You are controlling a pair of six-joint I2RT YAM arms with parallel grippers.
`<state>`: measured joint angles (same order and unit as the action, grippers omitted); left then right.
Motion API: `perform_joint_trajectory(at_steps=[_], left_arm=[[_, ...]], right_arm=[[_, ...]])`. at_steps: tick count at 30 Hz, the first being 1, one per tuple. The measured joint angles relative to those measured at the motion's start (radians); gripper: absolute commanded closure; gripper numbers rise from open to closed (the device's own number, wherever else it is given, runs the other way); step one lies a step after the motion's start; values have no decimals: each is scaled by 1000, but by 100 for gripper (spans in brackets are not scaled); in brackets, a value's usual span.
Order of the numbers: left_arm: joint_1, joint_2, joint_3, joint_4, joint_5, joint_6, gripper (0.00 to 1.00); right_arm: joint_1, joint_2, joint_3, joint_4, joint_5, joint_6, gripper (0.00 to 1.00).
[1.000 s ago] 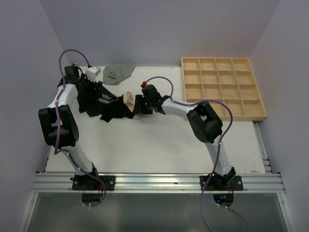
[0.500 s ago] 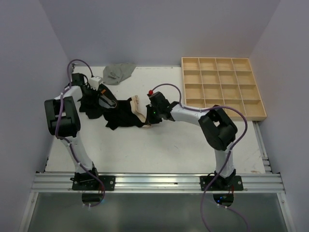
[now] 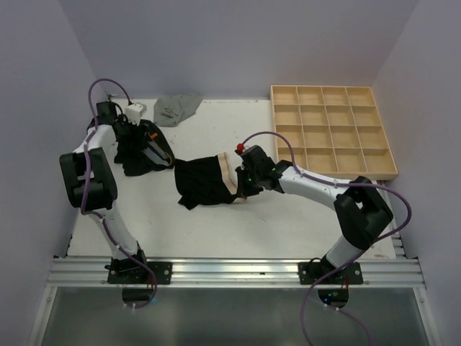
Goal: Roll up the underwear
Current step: Move the underwear to the center of the board
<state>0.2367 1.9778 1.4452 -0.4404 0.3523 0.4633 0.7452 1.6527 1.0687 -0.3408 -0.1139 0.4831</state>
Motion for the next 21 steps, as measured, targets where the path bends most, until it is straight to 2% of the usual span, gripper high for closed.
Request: perform_joint_trajectory(at_steps=[5,9,13,17,21], left_arm=[[-50,-165,1,-20,127,61,23],[-211,-206,2,-11,200,70,23],[-354,-92,35,-10,306,26,24],[-398,52,85,-2,379,-27,24],[-436,126,92,12,408,-62,24]], right_arm=[[0,-45,-97,-34,2,-6,100],[0,-93,-147,-51,19,-6,100],[0,-132,-165,-55,29,-6,100],[0,-149,-176,-55,37,-6,100],[0,-150,-191,-56,45,-5,100]])
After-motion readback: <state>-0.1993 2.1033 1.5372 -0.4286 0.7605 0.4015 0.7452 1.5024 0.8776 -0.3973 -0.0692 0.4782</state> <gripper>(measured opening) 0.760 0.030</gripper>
